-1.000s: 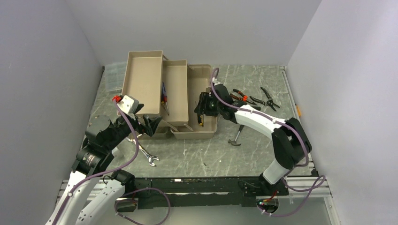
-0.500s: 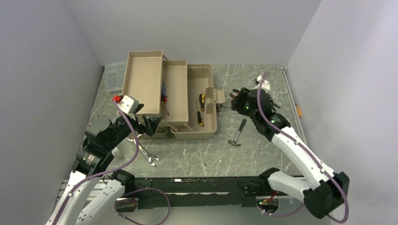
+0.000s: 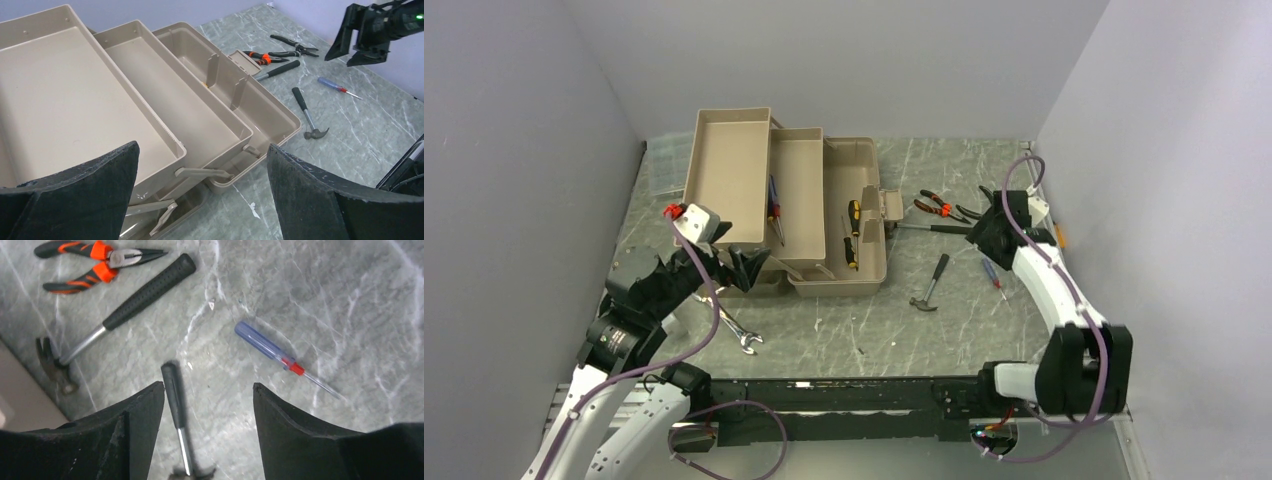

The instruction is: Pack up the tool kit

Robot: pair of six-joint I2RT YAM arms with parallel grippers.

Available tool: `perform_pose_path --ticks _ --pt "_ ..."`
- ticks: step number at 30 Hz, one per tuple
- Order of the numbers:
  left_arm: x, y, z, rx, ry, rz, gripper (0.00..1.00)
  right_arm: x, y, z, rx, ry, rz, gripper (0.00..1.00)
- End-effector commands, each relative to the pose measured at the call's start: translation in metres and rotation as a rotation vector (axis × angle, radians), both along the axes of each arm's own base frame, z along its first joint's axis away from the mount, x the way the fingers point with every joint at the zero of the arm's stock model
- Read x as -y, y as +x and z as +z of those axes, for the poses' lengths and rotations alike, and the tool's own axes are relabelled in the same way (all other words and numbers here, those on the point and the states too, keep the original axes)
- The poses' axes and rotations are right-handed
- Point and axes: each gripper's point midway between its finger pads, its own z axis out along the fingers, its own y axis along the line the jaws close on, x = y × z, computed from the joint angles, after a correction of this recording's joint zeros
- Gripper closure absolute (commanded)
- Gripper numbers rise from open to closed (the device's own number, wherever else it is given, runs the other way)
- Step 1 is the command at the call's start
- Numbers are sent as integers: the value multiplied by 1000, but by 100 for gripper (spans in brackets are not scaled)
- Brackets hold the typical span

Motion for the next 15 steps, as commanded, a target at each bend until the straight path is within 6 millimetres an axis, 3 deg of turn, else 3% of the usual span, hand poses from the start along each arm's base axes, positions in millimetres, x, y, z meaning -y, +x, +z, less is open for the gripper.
perform_pose_path --ticks 1,5,8,12,15 --pt "7 2 8 23 -17 -36 1 1 36 8 -3 103 -151 33" --pt "22 8 1 -44 -25 -89 1 0 53 -6 -102 149 -260 35" --pt "37 14 0 -130 -26 -131 1 11 59 -20 -162 199 -333 36" --pt "66 17 -5 -258 -10 -155 1 19 52 -33 -189 261 -336 38" --pt "108 12 -19 -344 5 -220 1 32 36 -36 -156 266 -309 39"
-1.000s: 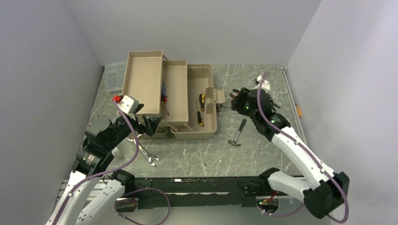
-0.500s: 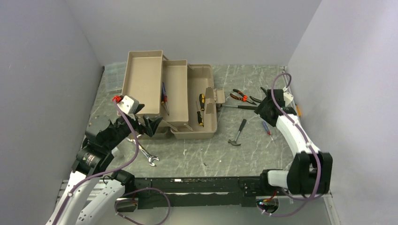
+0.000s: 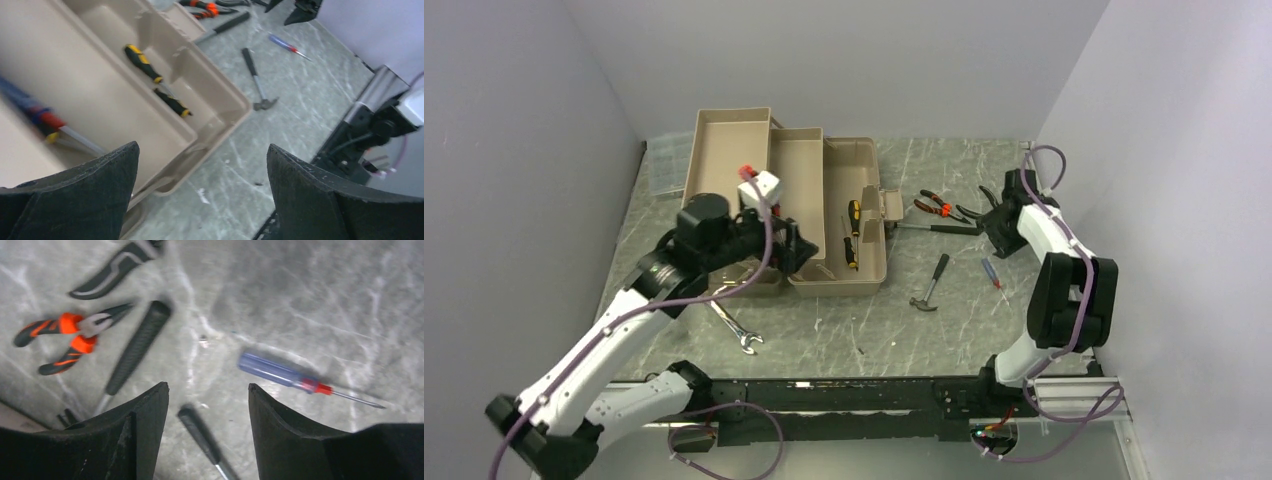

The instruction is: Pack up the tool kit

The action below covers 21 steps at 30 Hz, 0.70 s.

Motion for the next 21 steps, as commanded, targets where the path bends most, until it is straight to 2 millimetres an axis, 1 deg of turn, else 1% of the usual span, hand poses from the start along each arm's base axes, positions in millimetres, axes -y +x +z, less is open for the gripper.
perform_pose_path --ticks 1,3,6,7,8,9,10,12,14,16,19,20,21 --pt "53 -13 0 -84 -12 -69 1 12 -22 7 53 42 2 39" --pt "88 -15 -20 -120 44 -103 1 23 -34 14 85 29 -20 38" --pt "136 -19 -38 -169 137 -147 2 35 -55 31 128 -23 -66 38" --pt "151 -20 -46 -191 175 -162 3 39 -62 44 163 -55 -79 38" --pt "167 -20 -50 -199 196 -182 3 43 -68 53 185 -85 -94 38" --pt "182 -21 -53 -205 215 -196 4 46 -75 62 205 -111 -109 38" --pt "198 -20 -53 -204 219 -209 4 49 -81 70 223 -134 -124 37" --pt "224 -19 -65 -212 238 -234 4 55 -94 86 261 -180 -159 37" --pt "245 -15 -76 -216 251 -247 5 57 -105 101 309 -208 -185 36" --pt "261 -5 -90 -207 276 -225 6 59 -115 114 356 -235 -208 36" --pt "279 10 -111 -195 311 -197 7 61 -126 130 430 -273 -227 35" --pt "284 15 -125 -196 337 -185 7 62 -129 135 453 -285 -233 35" --pt "287 19 -129 -188 348 -170 7 62 -131 140 476 -295 -228 35"
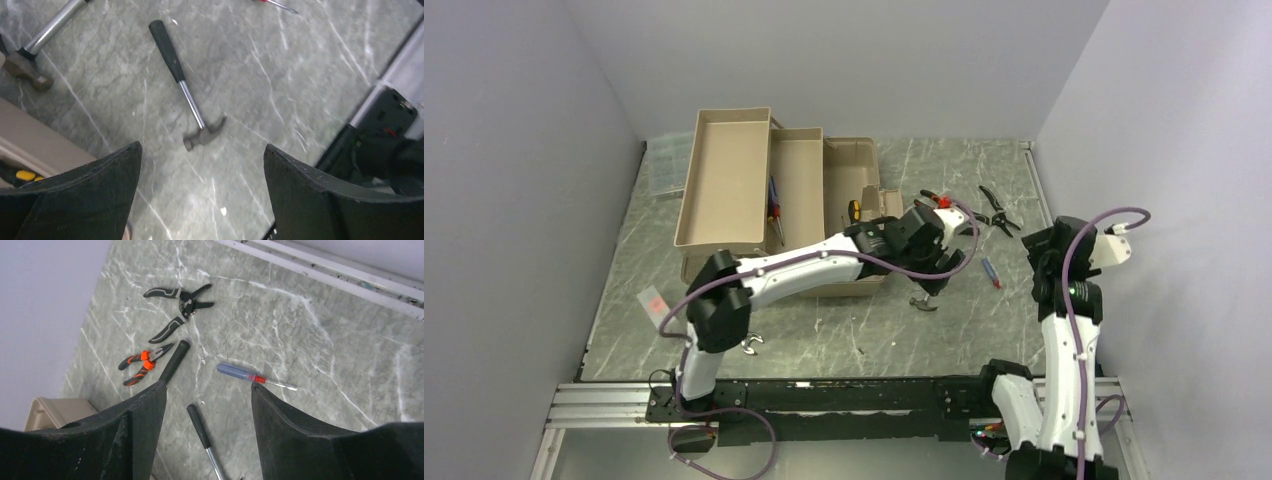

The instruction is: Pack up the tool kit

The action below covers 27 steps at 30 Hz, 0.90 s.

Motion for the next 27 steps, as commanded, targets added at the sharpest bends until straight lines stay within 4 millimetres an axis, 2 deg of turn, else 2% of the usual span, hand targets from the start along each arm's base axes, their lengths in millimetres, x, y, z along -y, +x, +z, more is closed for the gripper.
perform_pose_path --ticks 1,3,6,11,18,20,23,25,27 --pt "20 28 -12 77 32 65 8 10 -18 12 46 -76 -47 35" --pt "27 35 -37 86 81 77 9 10 -20 17 68 -88 -45 34" --pt "32 46 -67 93 145 97 20 8 -20 19 75 -88 -35 34" --pt "40 57 -103 99 200 119 18 4 -14 12 56 -64 -8 34" --pt "56 53 -134 36 176 100 23 4 -13 15 73 -64 -10 34" --pt "55 49 -141 18 186 93 30 5 -13 16 72 -73 -11 34" --pt "46 46 -150 -2 227 105 46 7 -14 13 52 -81 -14 34" --pt "37 44 -154 -8 253 118 51 6 -12 4 21 -76 -5 34" --pt "28 40 -157 -18 273 120 58 4 -7 -13 -43 -56 18 33"
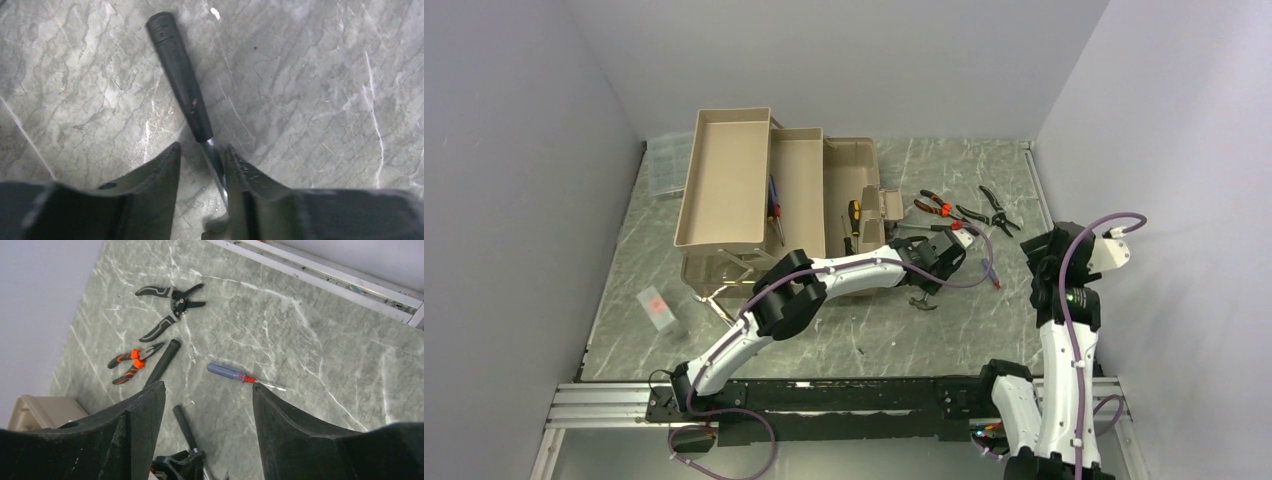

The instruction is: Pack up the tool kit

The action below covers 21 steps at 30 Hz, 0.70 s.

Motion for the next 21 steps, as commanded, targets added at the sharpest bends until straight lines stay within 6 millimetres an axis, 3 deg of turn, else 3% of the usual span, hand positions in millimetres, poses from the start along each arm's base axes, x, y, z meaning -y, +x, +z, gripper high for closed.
perform_pose_path --ticks 1,6,11,16,21 --pt "-17 -13 -12 -43 55 12 63 1 10 -22 -88 10 28 33" --pt "-35 -29 -16 -104 85 5 100 -23 32 -54 -177 92 207 33" --pt "-35 -41 18 -159 -77 -38 100 -66 46 -65 -86 165 465 30" --pt "-34 -41 63 -252 -267 -78 100 -79 33 -71 -58 163 535 27" --pt "-33 -38 92 -210 -309 -103 100 -93 16 -98 -121 242 564 28"
